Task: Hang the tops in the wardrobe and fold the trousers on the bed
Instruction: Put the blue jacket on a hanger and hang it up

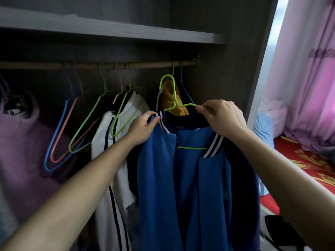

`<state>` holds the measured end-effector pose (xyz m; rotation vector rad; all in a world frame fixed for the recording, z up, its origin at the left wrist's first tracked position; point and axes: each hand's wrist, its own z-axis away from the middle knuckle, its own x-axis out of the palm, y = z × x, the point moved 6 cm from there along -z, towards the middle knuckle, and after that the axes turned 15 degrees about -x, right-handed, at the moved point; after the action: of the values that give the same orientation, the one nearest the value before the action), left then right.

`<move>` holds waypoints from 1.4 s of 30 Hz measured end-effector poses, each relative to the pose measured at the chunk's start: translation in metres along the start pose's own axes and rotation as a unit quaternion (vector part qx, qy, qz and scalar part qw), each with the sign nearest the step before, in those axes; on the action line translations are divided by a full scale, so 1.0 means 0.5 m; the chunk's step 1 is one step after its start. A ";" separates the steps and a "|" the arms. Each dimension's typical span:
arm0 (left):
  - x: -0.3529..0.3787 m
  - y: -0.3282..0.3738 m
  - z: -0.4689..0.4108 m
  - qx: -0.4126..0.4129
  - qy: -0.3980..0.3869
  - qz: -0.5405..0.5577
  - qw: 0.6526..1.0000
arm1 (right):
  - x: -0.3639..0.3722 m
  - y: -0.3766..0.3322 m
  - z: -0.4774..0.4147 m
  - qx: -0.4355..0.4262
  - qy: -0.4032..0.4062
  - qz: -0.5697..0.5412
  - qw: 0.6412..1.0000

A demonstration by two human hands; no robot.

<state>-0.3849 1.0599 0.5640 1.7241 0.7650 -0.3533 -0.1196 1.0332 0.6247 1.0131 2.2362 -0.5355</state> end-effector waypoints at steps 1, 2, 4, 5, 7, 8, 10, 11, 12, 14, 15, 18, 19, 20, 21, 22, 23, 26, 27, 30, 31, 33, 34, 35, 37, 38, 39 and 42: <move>-0.002 0.003 -0.010 0.002 -0.006 -0.009 1.000 | -0.004 -0.011 -0.005 0.002 0.003 0.019 1.000; -0.004 0.005 -0.019 0.006 -0.011 -0.020 1.000 | -0.005 -0.021 -0.009 0.007 0.006 0.030 1.000; -0.010 0.010 -0.038 0.022 -0.005 -0.048 0.999 | -0.002 -0.040 -0.018 0.027 0.014 0.027 0.999; -0.013 0.013 -0.046 0.029 0.002 -0.063 0.998 | 0.000 -0.050 -0.024 0.038 0.019 0.020 0.999; -0.016 0.020 -0.061 0.029 -0.002 -0.072 0.997 | 0.006 -0.067 -0.042 0.059 0.030 -0.001 0.998; -0.017 0.025 -0.070 0.023 -0.016 -0.064 0.998 | 0.009 -0.073 -0.055 0.069 0.034 -0.014 0.997; -0.028 0.039 -0.091 0.021 -0.039 -0.044 0.998 | 0.015 -0.076 -0.085 0.086 0.043 -0.038 0.995; -0.041 0.047 -0.104 0.034 -0.031 -0.055 0.997 | 0.019 -0.074 -0.103 0.092 0.048 -0.049 0.993; -0.060 0.057 -0.118 0.053 -0.004 -0.086 0.995 | 0.026 -0.071 -0.121 0.097 0.052 -0.061 0.992; -0.104 0.074 -0.145 0.085 0.068 -0.169 0.980 | 0.045 -0.062 -0.160 0.104 0.055 -0.081 0.990; -0.127 0.080 -0.157 0.091 0.105 -0.210 0.968 | 0.058 -0.059 -0.179 0.106 0.053 -0.093 0.989; -0.187 0.096 -0.193 0.098 0.211 -0.308 0.922 | 0.104 -0.048 -0.237 0.109 0.039 -0.142 0.983; -0.202 0.100 -0.207 0.103 0.236 -0.336 0.906 | 0.120 -0.045 -0.257 0.106 0.035 -0.155 0.981; -0.215 0.100 -0.222 0.100 0.252 -0.364 0.891 | 0.135 -0.041 -0.276 0.105 0.032 -0.168 0.980; -0.226 0.096 -0.239 0.088 0.263 -0.388 0.879 | 0.151 -0.038 -0.295 0.107 0.030 -0.182 0.977; -0.235 0.088 -0.256 0.070 0.267 -0.404 0.872 | 0.167 -0.034 -0.313 0.112 0.028 -0.195 0.974; -0.241 0.079 -0.270 0.053 0.268 -0.412 0.869 | 0.183 -0.031 -0.329 0.118 0.026 -0.205 0.971; -0.238 0.046 -0.295 0.040 0.279 -0.414 0.866 | 0.236 -0.020 -0.361 0.123 -0.002 -0.211 0.970; -0.233 0.039 -0.299 0.047 0.290 -0.417 0.860 | 0.256 -0.016 -0.363 0.120 -0.019 -0.206 0.971; -0.226 0.029 -0.310 0.058 0.321 -0.419 0.848 | 0.324 -0.009 -0.345 0.098 -0.068 -0.209 0.971; -0.225 0.031 -0.311 0.061 0.328 -0.420 0.844 | 0.343 -0.011 -0.334 0.090 -0.071 -0.204 0.972; -0.222 0.033 -0.308 0.071 0.337 -0.422 0.839 | 0.374 -0.021 -0.313 0.062 -0.050 -0.197 0.977; -0.221 0.033 -0.308 0.075 0.338 -0.421 0.838 | 0.386 -0.027 -0.305 0.051 -0.032 -0.207 0.976; -0.220 0.033 -0.308 0.077 0.336 -0.421 0.839 | 0.394 -0.032 -0.301 0.047 -0.018 -0.220 0.974; -0.220 0.030 -0.306 0.069 0.328 -0.426 0.840 | 0.401 -0.036 -0.297 0.047 -0.004 -0.234 0.971; -0.221 0.031 -0.304 0.063 0.321 -0.428 0.842 | 0.401 -0.037 -0.295 0.045 -0.003 -0.234 0.971; -0.222 0.034 -0.303 0.058 0.314 -0.425 0.847 | 0.400 -0.035 -0.292 0.044 -0.004 -0.234 0.971; -0.222 0.046 -0.288 0.039 0.282 -0.397 0.872 | 0.385 -0.019 -0.276 0.061 -0.020 -0.228 0.972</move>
<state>-0.4743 1.1586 0.6899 1.5161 1.9269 -0.4317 -0.2769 1.2083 0.5951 0.5307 2.4291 -0.8899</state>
